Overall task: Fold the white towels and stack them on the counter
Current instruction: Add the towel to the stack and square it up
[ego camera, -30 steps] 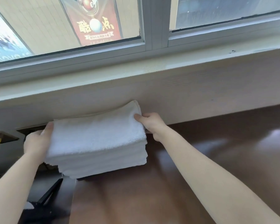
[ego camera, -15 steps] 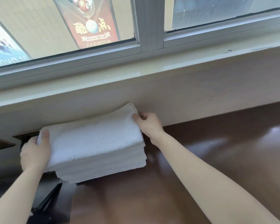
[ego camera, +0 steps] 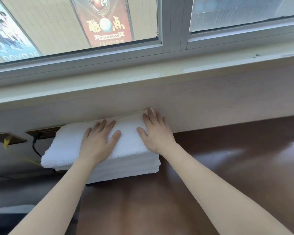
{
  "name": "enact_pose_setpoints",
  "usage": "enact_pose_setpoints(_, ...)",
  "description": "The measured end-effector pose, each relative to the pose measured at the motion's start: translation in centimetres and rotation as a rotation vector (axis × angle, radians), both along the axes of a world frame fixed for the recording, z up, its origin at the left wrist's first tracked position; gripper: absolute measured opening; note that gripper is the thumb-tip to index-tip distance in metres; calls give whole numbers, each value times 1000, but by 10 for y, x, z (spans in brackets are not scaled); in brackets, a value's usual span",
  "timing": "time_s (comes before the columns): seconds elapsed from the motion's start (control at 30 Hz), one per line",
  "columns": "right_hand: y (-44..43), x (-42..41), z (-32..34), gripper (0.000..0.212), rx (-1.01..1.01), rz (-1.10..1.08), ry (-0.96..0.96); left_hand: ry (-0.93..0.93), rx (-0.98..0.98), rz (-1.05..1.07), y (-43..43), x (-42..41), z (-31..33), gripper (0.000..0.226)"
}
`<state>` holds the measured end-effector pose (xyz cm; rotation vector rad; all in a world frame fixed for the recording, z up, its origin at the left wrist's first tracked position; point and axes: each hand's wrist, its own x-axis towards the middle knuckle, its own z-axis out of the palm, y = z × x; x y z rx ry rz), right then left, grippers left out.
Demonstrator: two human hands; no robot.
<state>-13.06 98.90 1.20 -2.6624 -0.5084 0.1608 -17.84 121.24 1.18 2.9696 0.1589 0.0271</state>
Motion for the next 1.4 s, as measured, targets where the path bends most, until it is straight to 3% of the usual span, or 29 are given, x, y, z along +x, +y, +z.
enact_pose_setpoints(0.13, 19, -6, 19, 64, -74, 107, -215, -7, -9, -1, 0, -4, 3, 82)
enact_pose_setpoints(0.23, 22, -8, 10, 65, -118, 205, -90, 3, 15, 12, 14, -10, 2, 80)
enact_pose_setpoints(0.37, 8, -7, 0, 72, -76, 80, 7, 20, 17, 99, 51, -23, 0, 84)
enact_pose_setpoints(0.47, 11, -11, 6, 76, -146, -2, -43, 37, 8, 143, 56, -27, 4, 85)
enact_pose_setpoints(0.57, 22, -16, 11, 76, -151, 57, -165, -9, -11, 71, 28, -22, 12, 81)
enact_pose_setpoints(0.7, 23, -18, 5, 69, -191, 159, -83, 2, -1, -30, 3, -24, 6, 79)
enact_pose_setpoints(0.87, 4, -11, 0, 67, -149, 62, -8, -13, 17, 54, 48, -40, -5, 81)
enact_pose_setpoints(1.0, 10, -20, 14, 72, -248, -10, -111, -29, -35, 120, 70, -50, -1, 83)
enact_pose_setpoints(1.17, 46, -57, 16, 74, -163, 105, -364, -277, 7, -147, 50, -67, -6, 65)
enact_pose_setpoints(1.27, 54, -73, -11, 72, -233, 114, -342, -340, 114, -316, 44, -79, -35, 61)
enact_pose_setpoints(1.4, 63, -71, -21, 69, -250, 68, -347, -392, 193, -325, 47, -67, -52, 62)
